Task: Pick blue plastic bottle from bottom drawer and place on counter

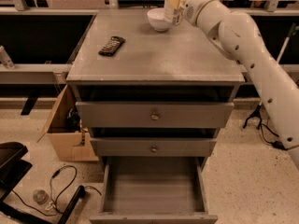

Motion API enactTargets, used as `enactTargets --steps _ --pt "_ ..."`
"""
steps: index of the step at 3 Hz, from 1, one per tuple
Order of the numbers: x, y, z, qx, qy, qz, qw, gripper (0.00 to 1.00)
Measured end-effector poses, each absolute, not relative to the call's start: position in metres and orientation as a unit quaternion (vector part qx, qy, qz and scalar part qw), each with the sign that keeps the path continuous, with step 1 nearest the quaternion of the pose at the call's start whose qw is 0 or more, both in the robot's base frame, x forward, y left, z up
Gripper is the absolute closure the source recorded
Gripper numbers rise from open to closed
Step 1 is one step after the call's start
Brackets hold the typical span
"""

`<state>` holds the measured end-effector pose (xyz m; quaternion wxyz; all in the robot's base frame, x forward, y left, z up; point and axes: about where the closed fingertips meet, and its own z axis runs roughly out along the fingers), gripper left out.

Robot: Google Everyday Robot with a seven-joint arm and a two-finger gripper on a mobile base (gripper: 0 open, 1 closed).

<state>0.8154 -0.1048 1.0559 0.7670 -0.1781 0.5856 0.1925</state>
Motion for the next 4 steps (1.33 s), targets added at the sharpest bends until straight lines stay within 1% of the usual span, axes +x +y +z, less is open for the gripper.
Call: enactTargets --steps 1,2,3,4 --pt "0.837 -0.076 1.044 -0.16 0.615 0.216 0.741 1.0" --pt "0.858 -0.092 0.997 -0.139 0.659 0.205 0.71 1.0" --pt "0.868 -0.137 0.94 -0.126 0.693 0.162 0.691 1.0" --pt "0.866 -0.153 0.927 -0.128 0.701 0.141 0.687 1.0"
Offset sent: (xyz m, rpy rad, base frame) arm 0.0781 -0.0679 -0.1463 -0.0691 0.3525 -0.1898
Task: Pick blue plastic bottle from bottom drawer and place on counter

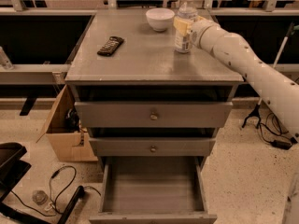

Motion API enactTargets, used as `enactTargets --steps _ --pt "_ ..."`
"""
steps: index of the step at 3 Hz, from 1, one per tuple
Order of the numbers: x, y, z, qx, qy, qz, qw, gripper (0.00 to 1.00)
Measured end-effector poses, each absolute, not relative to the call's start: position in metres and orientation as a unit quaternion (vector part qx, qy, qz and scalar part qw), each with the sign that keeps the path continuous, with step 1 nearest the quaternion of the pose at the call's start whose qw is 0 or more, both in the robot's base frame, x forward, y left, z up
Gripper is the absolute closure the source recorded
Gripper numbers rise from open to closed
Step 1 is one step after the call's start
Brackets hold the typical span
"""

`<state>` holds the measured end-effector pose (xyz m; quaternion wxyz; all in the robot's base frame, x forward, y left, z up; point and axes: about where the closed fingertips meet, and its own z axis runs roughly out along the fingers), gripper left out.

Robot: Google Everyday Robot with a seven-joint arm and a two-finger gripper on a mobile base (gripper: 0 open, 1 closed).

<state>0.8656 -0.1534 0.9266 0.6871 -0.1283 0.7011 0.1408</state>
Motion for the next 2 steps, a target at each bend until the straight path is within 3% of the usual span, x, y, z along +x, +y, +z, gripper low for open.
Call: enactTargets --steps 1,2 --pt "0.8656 -0.1534 0.9305 -0.128 0.701 0.141 0.687 1.0" --pt "0.8657 -0.1533 0.9305 -0.128 0.701 0.141 0.687 0.74"
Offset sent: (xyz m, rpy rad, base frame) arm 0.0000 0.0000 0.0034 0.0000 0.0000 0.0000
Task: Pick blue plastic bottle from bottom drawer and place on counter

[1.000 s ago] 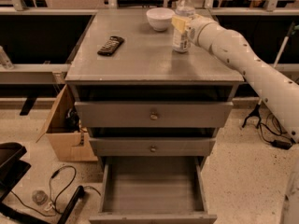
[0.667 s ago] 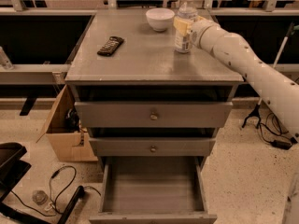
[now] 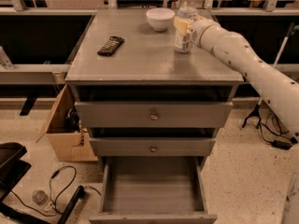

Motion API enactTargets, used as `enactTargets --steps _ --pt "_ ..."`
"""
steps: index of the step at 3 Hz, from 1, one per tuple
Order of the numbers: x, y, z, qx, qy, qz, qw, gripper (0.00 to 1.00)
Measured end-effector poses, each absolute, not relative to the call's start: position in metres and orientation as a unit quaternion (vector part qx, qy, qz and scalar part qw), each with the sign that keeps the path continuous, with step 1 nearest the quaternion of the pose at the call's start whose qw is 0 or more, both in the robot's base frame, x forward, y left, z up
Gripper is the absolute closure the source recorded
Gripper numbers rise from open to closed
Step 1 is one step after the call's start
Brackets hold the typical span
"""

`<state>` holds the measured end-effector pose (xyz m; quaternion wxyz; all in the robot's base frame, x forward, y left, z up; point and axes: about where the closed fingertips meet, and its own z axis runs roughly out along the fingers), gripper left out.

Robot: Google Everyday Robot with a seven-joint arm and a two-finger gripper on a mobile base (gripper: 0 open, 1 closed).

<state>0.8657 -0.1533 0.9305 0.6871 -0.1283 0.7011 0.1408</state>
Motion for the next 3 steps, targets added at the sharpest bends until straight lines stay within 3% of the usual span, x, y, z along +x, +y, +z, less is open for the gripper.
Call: enactTargets --steps 3 --pt "0.8657 -0.1532 0.9305 -0.128 0.701 0.141 0.687 0.05"
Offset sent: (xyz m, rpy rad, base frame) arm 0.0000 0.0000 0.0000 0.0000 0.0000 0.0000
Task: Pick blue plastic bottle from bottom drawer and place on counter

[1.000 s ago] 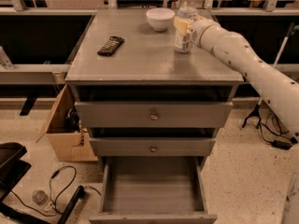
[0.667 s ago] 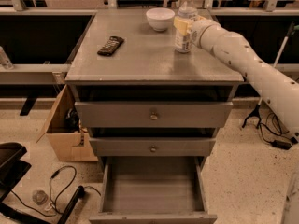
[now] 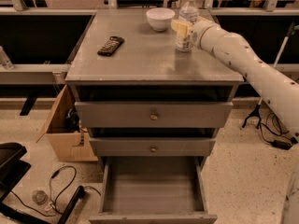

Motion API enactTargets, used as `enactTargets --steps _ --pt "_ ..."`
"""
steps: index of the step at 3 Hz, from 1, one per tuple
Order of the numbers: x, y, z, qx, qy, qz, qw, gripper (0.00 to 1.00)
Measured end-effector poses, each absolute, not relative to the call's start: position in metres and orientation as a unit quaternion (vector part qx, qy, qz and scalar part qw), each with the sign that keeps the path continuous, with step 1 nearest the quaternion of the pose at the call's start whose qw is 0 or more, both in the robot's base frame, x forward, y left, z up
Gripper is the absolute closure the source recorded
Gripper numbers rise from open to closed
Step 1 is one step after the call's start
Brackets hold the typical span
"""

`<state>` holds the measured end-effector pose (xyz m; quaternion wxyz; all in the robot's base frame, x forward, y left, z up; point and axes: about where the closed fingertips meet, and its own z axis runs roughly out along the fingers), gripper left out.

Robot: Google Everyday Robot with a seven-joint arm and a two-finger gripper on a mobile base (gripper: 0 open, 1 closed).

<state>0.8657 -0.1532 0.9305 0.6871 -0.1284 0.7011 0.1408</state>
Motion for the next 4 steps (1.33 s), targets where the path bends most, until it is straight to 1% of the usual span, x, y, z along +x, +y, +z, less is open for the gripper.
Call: enactTargets --steps 1,2,3,4 --pt "0.866 -0.153 0.931 -0.128 0.701 0.141 0.687 0.0" --pt "0.865 -0.153 0.932 -0.13 0.702 0.14 0.686 0.0" --pt "0.854 -0.137 0.963 -0.185 0.715 0.112 0.665 0.0" --pt "0.806 -0.089 1.037 -0.294 0.736 0.028 0.609 0.0"
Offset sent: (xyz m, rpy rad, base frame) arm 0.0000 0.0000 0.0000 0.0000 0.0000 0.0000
